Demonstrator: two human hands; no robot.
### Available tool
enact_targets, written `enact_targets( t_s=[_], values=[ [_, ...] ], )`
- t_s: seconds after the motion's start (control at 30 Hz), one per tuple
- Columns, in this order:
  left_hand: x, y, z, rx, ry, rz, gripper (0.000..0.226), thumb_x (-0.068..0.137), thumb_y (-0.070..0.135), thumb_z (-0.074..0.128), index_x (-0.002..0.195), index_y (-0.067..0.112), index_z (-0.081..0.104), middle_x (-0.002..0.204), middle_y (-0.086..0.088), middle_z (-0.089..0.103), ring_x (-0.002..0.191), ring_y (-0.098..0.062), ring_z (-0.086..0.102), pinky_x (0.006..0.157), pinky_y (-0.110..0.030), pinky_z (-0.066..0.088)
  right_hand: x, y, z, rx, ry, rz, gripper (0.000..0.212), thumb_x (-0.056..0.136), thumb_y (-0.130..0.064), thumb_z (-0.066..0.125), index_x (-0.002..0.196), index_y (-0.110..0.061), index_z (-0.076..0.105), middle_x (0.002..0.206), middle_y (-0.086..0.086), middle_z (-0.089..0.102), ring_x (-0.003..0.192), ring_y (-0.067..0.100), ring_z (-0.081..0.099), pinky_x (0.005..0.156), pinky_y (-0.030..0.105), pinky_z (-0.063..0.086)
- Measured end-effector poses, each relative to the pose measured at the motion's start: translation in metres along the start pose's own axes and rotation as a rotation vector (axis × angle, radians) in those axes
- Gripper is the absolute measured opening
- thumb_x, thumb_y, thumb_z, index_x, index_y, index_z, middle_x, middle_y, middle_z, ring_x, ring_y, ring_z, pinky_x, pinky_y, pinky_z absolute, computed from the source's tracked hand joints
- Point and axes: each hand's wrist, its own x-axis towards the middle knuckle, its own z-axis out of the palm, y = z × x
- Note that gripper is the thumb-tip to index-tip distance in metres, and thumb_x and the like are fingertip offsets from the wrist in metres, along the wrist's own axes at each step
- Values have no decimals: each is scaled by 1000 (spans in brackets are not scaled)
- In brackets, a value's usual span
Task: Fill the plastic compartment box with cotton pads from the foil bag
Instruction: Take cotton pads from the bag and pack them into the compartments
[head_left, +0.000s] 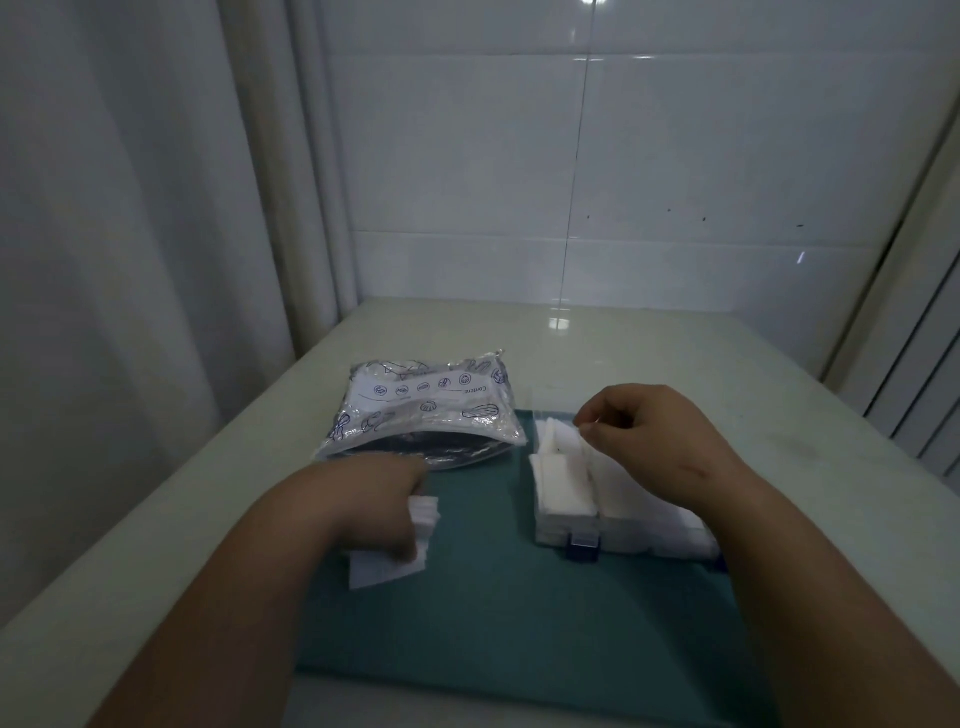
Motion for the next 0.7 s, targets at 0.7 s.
enact_targets(
  t_s=[0.7],
  values=[
    [29, 100, -28, -1521, 526, 153, 22, 98, 20, 49, 116, 30, 57, 108, -1, 62, 93, -21, 61, 71, -37, 54, -10, -16, -8, 414, -58, 24, 29, 89, -43, 61, 113, -28, 61, 91, -10, 70, 72, 4, 66, 63, 20, 50]
  ],
)
